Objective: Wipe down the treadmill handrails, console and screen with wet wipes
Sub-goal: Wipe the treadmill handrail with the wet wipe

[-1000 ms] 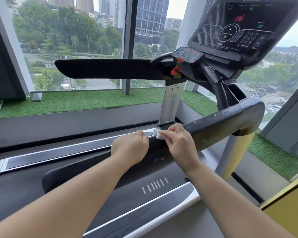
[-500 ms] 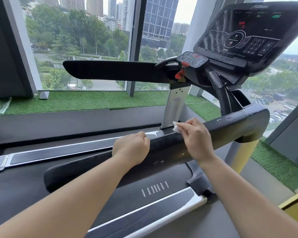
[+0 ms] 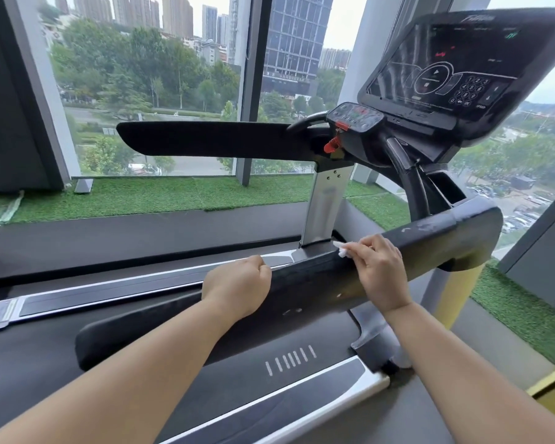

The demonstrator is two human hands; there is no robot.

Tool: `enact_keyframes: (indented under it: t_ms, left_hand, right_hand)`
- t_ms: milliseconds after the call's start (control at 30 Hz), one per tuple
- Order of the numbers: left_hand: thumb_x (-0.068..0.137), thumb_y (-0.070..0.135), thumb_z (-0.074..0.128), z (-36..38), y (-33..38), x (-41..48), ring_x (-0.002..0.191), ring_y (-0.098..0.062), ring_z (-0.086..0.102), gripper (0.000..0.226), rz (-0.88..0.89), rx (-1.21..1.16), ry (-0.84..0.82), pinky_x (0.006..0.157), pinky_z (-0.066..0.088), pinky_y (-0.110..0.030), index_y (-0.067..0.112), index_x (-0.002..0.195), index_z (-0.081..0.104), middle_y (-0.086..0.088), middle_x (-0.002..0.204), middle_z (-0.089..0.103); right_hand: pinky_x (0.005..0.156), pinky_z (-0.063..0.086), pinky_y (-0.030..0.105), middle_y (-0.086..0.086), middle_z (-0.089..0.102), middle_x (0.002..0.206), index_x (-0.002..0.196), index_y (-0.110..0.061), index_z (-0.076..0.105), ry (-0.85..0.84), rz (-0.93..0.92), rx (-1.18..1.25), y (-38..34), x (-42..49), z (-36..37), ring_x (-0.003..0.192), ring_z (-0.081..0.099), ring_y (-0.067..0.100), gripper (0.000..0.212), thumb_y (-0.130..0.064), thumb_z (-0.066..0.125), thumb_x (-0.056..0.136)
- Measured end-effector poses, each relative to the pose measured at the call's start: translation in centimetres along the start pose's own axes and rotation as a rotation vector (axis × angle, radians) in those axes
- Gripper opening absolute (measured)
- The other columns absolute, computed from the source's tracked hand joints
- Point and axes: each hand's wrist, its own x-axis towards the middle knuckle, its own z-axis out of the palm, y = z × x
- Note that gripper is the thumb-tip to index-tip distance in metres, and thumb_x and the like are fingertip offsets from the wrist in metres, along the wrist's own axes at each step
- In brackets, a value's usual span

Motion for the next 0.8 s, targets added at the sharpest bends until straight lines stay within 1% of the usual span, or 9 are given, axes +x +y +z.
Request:
enact_keyframes:
  t_ms: [67, 133, 167, 200, 267, 333, 433, 567, 800]
  left_hand:
    - [0.098, 0.025, 0.024, -0.3, 0.2, 0.4, 0.105, -0.025, 0.053, 0.033, -0.006, -0.072, -0.059, 0.083, 0.041, -0.032, 0.02, 0.112, 0.054, -0.001, 0.115, 0.062]
    - [0.098, 0.022, 0.025, -0.8, 1.0, 1.0, 0.109, -0.026, 0.052, 0.034, 0.013, -0.164, -0.085, 0.09, 0.042, -0.033, 0.016, 0.116, 0.054, -0.004, 0.121, 0.059]
    - [0.098, 0.022, 0.026, -1.0, 1.7, 1.3, 0.11, -0.026, 0.051, 0.034, 0.03, -0.209, -0.08, 0.091, 0.042, -0.034, 0.015, 0.117, 0.053, -0.005, 0.122, 0.058]
    - [0.098, 0.022, 0.026, -1.2, 2.5, 1.7, 0.11, -0.025, 0.051, 0.034, 0.042, -0.247, -0.067, 0.091, 0.041, -0.034, 0.015, 0.118, 0.053, -0.004, 0.122, 0.058]
    - [0.098, 0.025, 0.028, -1.2, 3.7, 2.2, 0.11, -0.025, 0.051, 0.032, 0.056, -0.31, -0.035, 0.093, 0.041, -0.035, 0.019, 0.118, 0.052, -0.003, 0.121, 0.058]
    - [0.097, 0.027, 0.029, -0.6, 4.3, 2.6, 0.115, -0.024, 0.05, 0.031, 0.058, -0.367, -0.029, 0.097, 0.039, -0.036, 0.022, 0.119, 0.052, -0.001, 0.125, 0.056]
    - [0.098, 0.028, 0.029, 0.4, 4.2, 2.6, 0.12, -0.022, 0.047, 0.034, 0.058, -0.315, -0.04, 0.094, 0.036, -0.034, 0.024, 0.127, 0.047, 0.002, 0.133, 0.051]
    - [0.099, 0.029, 0.026, 0.9, 4.4, 2.5, 0.113, -0.02, 0.05, 0.032, 0.082, -0.203, -0.024, 0.081, 0.036, -0.032, 0.027, 0.124, 0.046, 0.004, 0.129, 0.053]
    - [0.098, 0.025, 0.024, 0.7, 6.5, 3.5, 0.104, -0.021, 0.052, 0.033, 0.054, -0.189, -0.048, 0.085, 0.041, -0.033, 0.023, 0.12, 0.05, 0.002, 0.116, 0.058]
  right_hand:
    - [0.075, 0.049, 0.036, 0.003, 0.054, 0.079, 0.099, -0.013, 0.075, -0.024, 0.199, -0.01, 1.0, 0.9, -0.8, 0.076, 0.059, 0.029, 0.016, -0.012, 0.065, 0.088]
    - [0.075, 0.038, 0.018, 0.0, 0.053, 0.083, 0.105, -0.013, 0.073, -0.033, 0.366, 0.084, -0.4, 1.5, -1.1, 0.084, 0.059, 0.026, 0.018, -0.014, 0.062, 0.091]
    - [0.072, 0.035, 0.013, -0.001, 0.053, 0.083, 0.106, -0.015, 0.073, -0.019, 0.37, 0.133, -2.0, 1.7, -1.0, 0.084, 0.057, 0.022, 0.019, -0.017, 0.062, 0.091]
    - [0.071, 0.036, 0.012, -0.001, 0.054, 0.082, 0.105, -0.017, 0.073, -0.006, 0.319, 0.17, -3.9, 1.7, -0.8, 0.08, 0.056, 0.019, 0.018, -0.02, 0.062, 0.091]
    - [0.07, 0.043, 0.025, -0.001, 0.053, 0.078, 0.099, -0.021, 0.074, -0.024, 0.12, 0.202, -7.3, 0.7, 0.3, 0.071, 0.054, 0.02, 0.017, -0.022, 0.06, 0.089]
    - [0.063, 0.044, 0.033, 0.001, 0.053, 0.076, 0.093, -0.028, 0.065, -0.044, -0.018, 0.162, -8.8, -0.6, 1.4, 0.068, 0.052, 0.022, 0.015, -0.02, 0.054, 0.086]
    - [0.067, 0.039, 0.032, -0.002, 0.055, 0.077, 0.095, -0.029, 0.07, -0.006, -0.037, 0.139, -7.6, -0.9, 1.7, 0.072, 0.049, 0.017, 0.019, -0.025, 0.052, 0.088]
    - [0.072, 0.034, 0.03, -0.006, 0.058, 0.079, 0.095, -0.03, 0.075, 0.018, -0.071, 0.077, -4.2, -0.5, 1.2, 0.076, 0.049, 0.015, 0.026, -0.037, 0.05, 0.093]
    - [0.073, 0.029, 0.025, -0.007, 0.058, 0.079, 0.093, -0.03, 0.076, -0.027, -0.047, 0.089, 1.3, 0.5, 0.2, 0.078, 0.047, 0.009, 0.025, -0.035, 0.052, 0.088]
